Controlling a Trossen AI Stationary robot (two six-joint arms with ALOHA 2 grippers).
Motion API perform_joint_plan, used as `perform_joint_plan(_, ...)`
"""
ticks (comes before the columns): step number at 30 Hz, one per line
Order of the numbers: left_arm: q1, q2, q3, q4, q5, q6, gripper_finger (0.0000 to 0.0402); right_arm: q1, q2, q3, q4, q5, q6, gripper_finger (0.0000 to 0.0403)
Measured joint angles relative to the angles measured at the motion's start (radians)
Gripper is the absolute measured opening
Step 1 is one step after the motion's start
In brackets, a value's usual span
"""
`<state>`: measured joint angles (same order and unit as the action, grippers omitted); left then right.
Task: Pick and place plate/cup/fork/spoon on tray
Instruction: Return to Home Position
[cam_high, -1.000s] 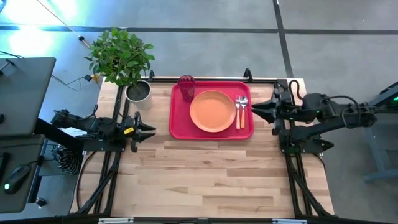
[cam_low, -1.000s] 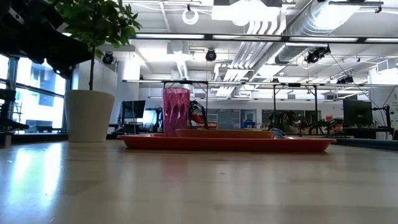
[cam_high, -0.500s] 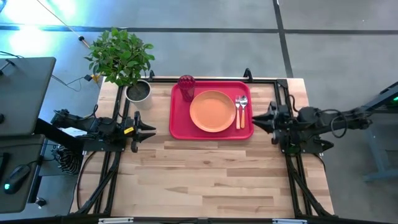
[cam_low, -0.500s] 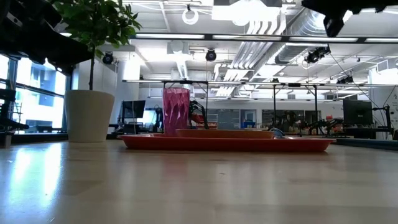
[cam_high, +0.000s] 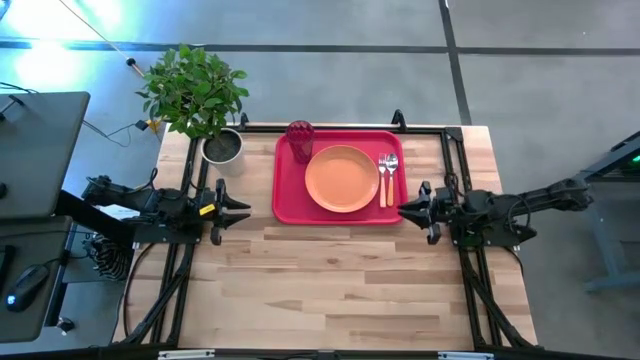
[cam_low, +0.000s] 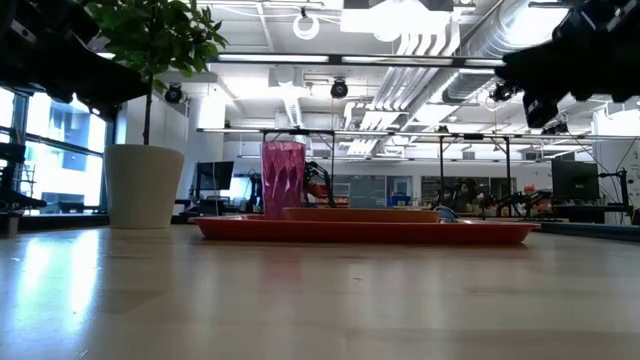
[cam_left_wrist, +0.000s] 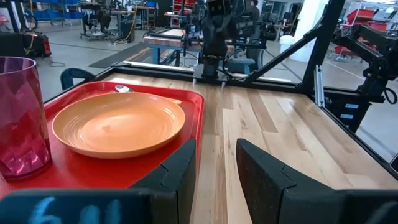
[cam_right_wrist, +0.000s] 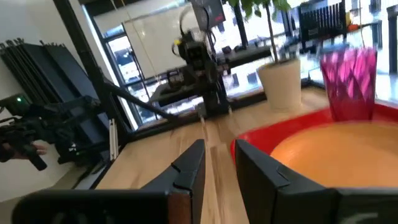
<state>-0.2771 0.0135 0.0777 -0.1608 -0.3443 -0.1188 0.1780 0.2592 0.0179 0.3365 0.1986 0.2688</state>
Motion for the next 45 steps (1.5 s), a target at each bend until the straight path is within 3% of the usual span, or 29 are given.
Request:
perform_joint_plan(8,0.0,0.0,0.001,0.0,0.0,0.0,0.0103,0.0,0.002,-0.008,-0.051,0.001,0.021,0.0078)
perform_joint_plan(22,0.0,0.0,0.001,0.0,0.0,0.0,0.0103,0.0,0.003,-0.008,-0.29,0.0,0.019,0.0078)
perform_joint_plan(45,0.0,0.0,0.001,0.0,0.0,0.0,0.0103,0.0,0.002,-0.009,-0.289,-0.005,0.019,0.0078)
